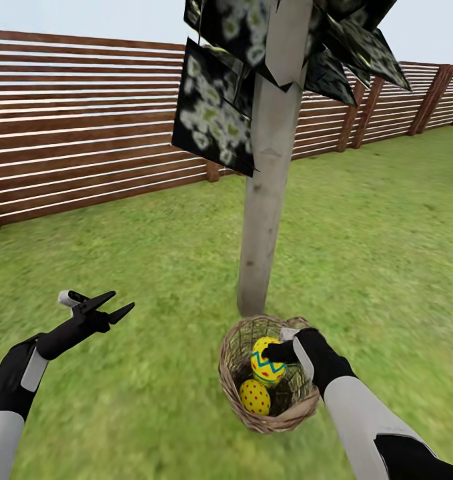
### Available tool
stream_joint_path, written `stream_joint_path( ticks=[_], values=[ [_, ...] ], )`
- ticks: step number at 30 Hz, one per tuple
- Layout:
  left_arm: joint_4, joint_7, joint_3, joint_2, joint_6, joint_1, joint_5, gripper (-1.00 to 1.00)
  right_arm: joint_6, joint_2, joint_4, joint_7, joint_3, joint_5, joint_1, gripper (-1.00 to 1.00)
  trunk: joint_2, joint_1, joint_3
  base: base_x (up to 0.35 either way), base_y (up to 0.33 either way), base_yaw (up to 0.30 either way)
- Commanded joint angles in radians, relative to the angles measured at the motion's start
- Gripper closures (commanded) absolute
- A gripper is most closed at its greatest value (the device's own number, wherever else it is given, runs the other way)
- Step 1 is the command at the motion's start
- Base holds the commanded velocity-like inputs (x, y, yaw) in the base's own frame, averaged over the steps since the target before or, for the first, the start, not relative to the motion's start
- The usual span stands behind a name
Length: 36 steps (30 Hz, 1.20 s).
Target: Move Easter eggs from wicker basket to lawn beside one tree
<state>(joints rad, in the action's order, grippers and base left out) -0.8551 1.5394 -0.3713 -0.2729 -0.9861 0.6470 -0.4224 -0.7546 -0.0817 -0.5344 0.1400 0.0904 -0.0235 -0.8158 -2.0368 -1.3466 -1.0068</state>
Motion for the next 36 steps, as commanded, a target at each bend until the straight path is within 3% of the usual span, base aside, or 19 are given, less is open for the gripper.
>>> stream_joint_path(
  ticks=[1,4,7,11,12,14,17,19,22,25,28,32,36],
  values=[
    [0.000,0.004,0.000,0.000,-0.011,0.000,0.001,-1.00,-0.016,0.000,-0.017,0.011,0.007,-0.004,0.001,1.00,0.007,0.004,0.002,0.000,0.000,0.000],
    [0.001,0.004,0.000,0.000,-0.011,0.000,0.001,-1.00,-0.135,0.000,-0.087,0.042,0.008,-0.003,0.006,1.00,0.028,0.016,0.012,0.000,0.000,0.000],
    [0.003,0.004,0.000,0.000,-0.010,0.000,0.001,-1.00,-0.224,0.005,-0.239,0.146,0.008,-0.003,0.014,1.00,0.049,0.027,0.021,0.000,0.000,0.000],
    [0.005,0.004,0.000,0.000,-0.011,0.000,0.002,-1.00,-0.256,0.028,-0.469,0.231,0.008,-0.002,0.085,1.00,0.077,0.042,0.034,0.000,0.000,0.000],
    [0.006,0.004,0.000,0.000,-0.010,0.000,0.003,-1.00,-0.258,0.067,-0.602,0.324,0.007,-0.001,0.136,1.00,0.084,0.046,0.037,0.000,0.000,0.000],
    [0.007,0.003,0.001,0.000,-0.010,0.000,0.004,-1.00,-0.258,0.106,-0.670,0.401,0.007,-0.001,0.167,1.00,0.098,0.054,0.043,0.000,0.000,0.000],
    [0.007,-0.027,0.001,0.002,-0.010,0.000,0.002,-1.00,-0.258,0.174,-0.718,0.553,0.008,0.000,0.200,1.00,0.119,0.065,0.053,0.000,0.000,0.000],
    [0.005,-0.050,0.000,0.003,-0.009,0.000,-0.001,-1.00,-0.258,0.232,-0.740,0.718,0.008,0.000,0.218,1.00,0.133,0.073,0.059,0.000,0.000,0.000],
    [0.000,-0.053,0.000,0.005,-0.009,0.000,-0.002,-1.00,-0.257,0.287,-0.741,0.828,0.008,0.000,0.238,1.00,0.147,0.081,0.065,0.000,0.000,0.000],
    [-0.002,-0.044,0.000,0.008,-0.006,0.000,-0.006,-1.00,-0.252,0.303,-0.738,0.868,0.008,-0.001,0.250,1.00,0.147,0.081,0.065,0.000,0.000,0.000],
    [-0.005,-0.041,-0.001,0.045,0.020,0.000,-0.007,-1.00,-0.243,0.303,-0.736,0.880,0.009,-0.002,0.257,1.00,0.147,0.081,0.065,0.000,0.000,0.000],
    [-0.007,0.010,0.000,0.066,0.051,0.000,-0.008,-1.00,-0.237,0.302,-0.733,0.881,0.015,-0.003,0.257,1.00,0.147,0.081,0.065,-0.220,-0.135,0.000],
    [-0.007,0.017,0.000,0.079,0.052,0.000,-0.007,-1.00,-0.238,0.302,-0.737,0.881,0.037,-0.003,0.257,1.00,0.147,0.081,0.065,-0.281,-0.211,-0.010]
  ],
)
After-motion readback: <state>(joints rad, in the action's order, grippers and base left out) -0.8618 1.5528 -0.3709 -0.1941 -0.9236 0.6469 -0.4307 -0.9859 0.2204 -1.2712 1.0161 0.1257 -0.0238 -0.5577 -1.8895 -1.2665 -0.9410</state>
